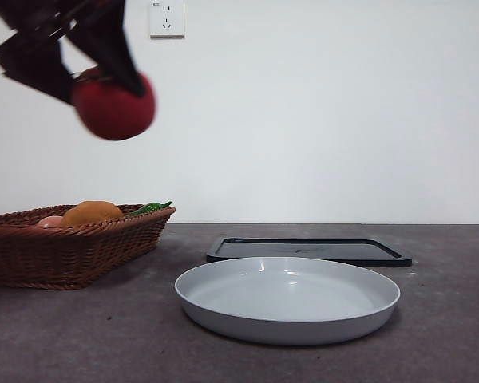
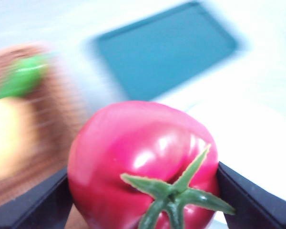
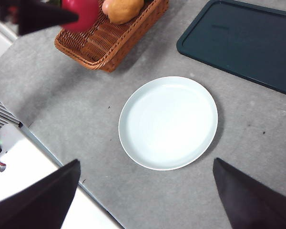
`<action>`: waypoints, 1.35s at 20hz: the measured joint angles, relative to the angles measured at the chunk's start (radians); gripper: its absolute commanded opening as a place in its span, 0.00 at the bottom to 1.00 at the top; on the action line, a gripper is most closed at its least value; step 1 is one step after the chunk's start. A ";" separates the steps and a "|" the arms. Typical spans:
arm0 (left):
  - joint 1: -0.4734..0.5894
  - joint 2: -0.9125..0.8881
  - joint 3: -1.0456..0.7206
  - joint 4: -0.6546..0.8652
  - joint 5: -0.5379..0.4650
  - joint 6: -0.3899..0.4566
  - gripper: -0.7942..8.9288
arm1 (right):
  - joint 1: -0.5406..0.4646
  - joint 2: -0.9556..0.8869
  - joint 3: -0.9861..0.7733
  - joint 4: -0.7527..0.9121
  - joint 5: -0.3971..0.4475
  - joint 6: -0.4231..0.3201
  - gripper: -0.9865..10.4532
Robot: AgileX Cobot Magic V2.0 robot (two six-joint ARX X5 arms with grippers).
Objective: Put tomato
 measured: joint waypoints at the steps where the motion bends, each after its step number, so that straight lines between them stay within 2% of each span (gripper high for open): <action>1: -0.031 0.003 0.000 -0.002 0.001 -0.005 0.42 | 0.000 0.000 0.000 0.000 0.000 0.000 0.47; 5: -0.146 0.058 0.000 0.043 0.002 -0.014 0.42 | 0.000 0.000 0.000 0.000 0.000 0.000 0.47; 13: -0.311 0.306 0.000 0.207 0.002 -0.016 0.42 | 0.000 0.000 0.000 0.000 0.000 0.000 0.47; 20: -0.357 0.467 0.000 0.294 -0.005 -0.016 0.42 | 0.000 0.000 0.000 0.000 0.000 0.000 0.47; 27: -0.366 0.486 0.000 0.306 -0.023 -0.016 0.44 | 0.000 0.000 0.000 0.000 0.000 0.000 0.47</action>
